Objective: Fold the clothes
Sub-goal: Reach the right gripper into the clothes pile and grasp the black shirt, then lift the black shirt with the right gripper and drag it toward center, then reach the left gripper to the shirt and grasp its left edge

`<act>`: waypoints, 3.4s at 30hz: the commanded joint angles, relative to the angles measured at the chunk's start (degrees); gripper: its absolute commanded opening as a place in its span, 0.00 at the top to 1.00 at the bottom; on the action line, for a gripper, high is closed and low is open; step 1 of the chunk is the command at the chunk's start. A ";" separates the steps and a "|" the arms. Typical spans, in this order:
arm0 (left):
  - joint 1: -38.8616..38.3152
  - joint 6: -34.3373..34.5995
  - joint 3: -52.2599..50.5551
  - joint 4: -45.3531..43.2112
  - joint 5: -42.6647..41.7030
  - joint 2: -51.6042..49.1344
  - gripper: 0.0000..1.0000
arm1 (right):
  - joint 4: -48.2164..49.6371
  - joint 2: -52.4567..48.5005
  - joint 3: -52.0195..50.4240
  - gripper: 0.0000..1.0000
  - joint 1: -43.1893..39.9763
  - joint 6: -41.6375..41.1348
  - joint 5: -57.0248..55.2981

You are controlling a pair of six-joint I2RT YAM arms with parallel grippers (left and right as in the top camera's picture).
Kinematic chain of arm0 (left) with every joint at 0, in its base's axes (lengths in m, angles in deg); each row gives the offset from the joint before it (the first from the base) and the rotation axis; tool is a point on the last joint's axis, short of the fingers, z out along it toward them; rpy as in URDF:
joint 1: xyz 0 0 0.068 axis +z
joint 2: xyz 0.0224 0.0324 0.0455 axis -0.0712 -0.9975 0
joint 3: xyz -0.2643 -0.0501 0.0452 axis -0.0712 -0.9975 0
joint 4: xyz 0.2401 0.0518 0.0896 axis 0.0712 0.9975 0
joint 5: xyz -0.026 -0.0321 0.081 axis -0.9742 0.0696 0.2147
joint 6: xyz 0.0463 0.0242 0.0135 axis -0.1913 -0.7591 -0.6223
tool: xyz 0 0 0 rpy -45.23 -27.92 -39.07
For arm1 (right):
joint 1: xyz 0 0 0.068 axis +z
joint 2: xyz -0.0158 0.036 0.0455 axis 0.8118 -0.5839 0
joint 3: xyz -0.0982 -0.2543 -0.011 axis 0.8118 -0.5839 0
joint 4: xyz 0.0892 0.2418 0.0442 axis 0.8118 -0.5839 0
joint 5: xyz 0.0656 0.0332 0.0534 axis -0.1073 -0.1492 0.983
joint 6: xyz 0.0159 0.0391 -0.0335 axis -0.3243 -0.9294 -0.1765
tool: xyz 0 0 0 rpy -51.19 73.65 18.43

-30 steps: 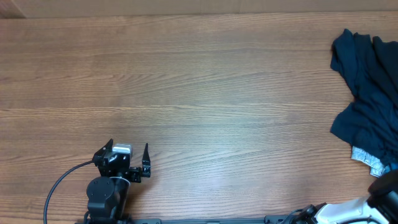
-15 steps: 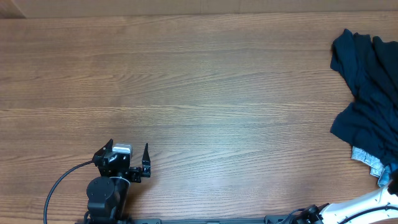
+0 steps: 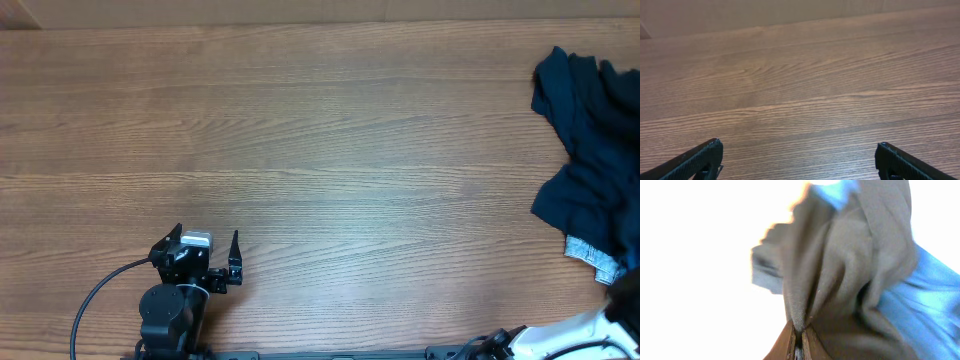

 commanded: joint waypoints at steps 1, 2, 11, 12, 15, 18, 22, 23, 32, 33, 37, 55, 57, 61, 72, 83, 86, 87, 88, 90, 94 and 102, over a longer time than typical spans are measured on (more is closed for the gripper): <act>-0.39 0.76 -0.28 0.00 0.37 0.33 0.00 | 0.11 9.77 10.51 0.96 8.11 -0.15 8.70; -0.39 0.76 -0.28 0.02 0.37 0.33 0.00 | 0.50 11.10 11.78 0.96 11.04 -0.13 8.79; -0.39 0.76 -0.28 0.02 0.37 0.33 0.00 | 2.45 12.13 12.15 0.96 45.03 -0.20 4.70; -0.39 0.76 -0.28 0.00 0.37 0.33 0.00 | 1.92 11.93 12.15 0.96 47.52 -0.22 3.43; -0.39 0.76 -0.28 0.00 0.37 0.33 0.00 | 1.60 11.08 12.15 0.96 54.84 -2.73 1.22; -0.39 0.76 -0.28 0.02 0.37 0.33 0.00 | 0.37 8.44 12.15 0.96 61.53 -6.78 -5.49; -0.39 0.76 -0.28 0.02 0.37 0.33 0.00 | 0.42 3.41 12.15 0.96 67.47 -9.29 -10.27; -0.39 0.76 -0.28 0.02 0.37 0.33 0.00 | 0.63 3.02 12.15 0.96 67.95 -9.42 -10.25; -0.42 0.81 -0.33 -2.51 -21.88 0.33 0.00 | -1.86 2.84 12.09 0.96 69.92 -12.70 -13.94; -0.42 1.92 -0.42 -2.49 -26.99 0.33 0.00 | -1.86 2.82 12.09 0.96 69.92 -15.87 -15.19; -0.42 14.01 0.26 -7.65 -27.74 0.33 0.00 | 2.99 2.84 12.11 0.96 69.88 -17.20 -28.94; -0.35 6.71 40.48 1.73 -16.90 -28.26 0.00 | -5.51 -4.79 10.58 0.96 76.96 -25.51 -22.56; -0.37 6.51 41.33 3.26 -16.11 -28.28 0.00 | -3.80 -5.07 10.58 0.96 76.91 -23.61 -22.58; -0.37 6.58 41.42 12.52 -17.77 -30.62 0.00 | -0.61 -5.01 10.60 0.96 76.98 -15.34 -16.00; -0.37 10.38 41.40 12.46 -23.21 -34.64 0.00 | 6.80 -3.50 14.05 0.96 77.31 -10.62 -13.99; -0.37 12.24 41.51 10.78 -29.27 -43.87 0.04 | 17.46 0.02 14.21 0.96 74.73 -16.26 -41.81; -0.37 11.85 41.51 10.27 -29.27 -43.87 0.02 | 15.43 2.84 14.21 0.96 71.69 -16.76 -46.31; -0.37 11.67 41.51 10.12 -29.22 -43.87 0.01 | 13.70 3.98 14.21 0.96 70.40 -18.82 -47.12; -0.37 11.67 41.51 9.99 -29.22 -43.87 0.01 | 11.37 4.70 14.21 0.96 69.40 -22.29 -46.75; -0.37 11.67 41.51 9.84 -29.05 -43.87 0.02 | 5.79 4.79 14.16 0.96 68.94 -27.54 -41.57; -0.35 11.04 41.53 9.70 -27.30 -43.87 0.05 | -2.60 1.66 14.08 0.96 70.66 -32.41 -25.14; -0.35 7.10 51.30 11.10 -16.41 -43.87 0.01 | -4.13 -6.45 14.08 0.65 85.72 -13.55 -18.32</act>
